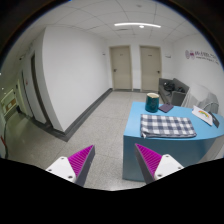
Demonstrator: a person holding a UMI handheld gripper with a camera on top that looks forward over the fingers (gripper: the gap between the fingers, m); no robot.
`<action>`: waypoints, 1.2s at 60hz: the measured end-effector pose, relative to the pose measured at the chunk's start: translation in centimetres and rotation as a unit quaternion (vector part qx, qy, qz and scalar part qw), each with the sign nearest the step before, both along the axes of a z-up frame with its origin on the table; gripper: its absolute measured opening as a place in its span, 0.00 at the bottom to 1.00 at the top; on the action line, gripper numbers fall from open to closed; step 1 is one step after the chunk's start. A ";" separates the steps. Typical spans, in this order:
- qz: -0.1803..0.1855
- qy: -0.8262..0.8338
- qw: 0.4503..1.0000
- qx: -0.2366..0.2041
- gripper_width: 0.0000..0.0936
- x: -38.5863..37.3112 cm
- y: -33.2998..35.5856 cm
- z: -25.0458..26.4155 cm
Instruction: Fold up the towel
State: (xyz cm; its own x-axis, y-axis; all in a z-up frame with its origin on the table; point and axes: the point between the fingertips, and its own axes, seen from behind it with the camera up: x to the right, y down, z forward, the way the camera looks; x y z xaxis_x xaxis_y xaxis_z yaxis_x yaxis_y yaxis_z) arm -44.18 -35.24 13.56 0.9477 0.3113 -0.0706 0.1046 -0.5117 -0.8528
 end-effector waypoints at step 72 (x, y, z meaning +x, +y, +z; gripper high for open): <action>-0.007 -0.090 0.996 0.007 0.01 9.9 30.2 -14.9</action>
State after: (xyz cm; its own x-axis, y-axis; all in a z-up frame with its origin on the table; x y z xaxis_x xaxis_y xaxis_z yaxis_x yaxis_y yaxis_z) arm -34.33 -5.00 -1.39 0.9486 0.2985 0.1049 0.2497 -0.5025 -0.8278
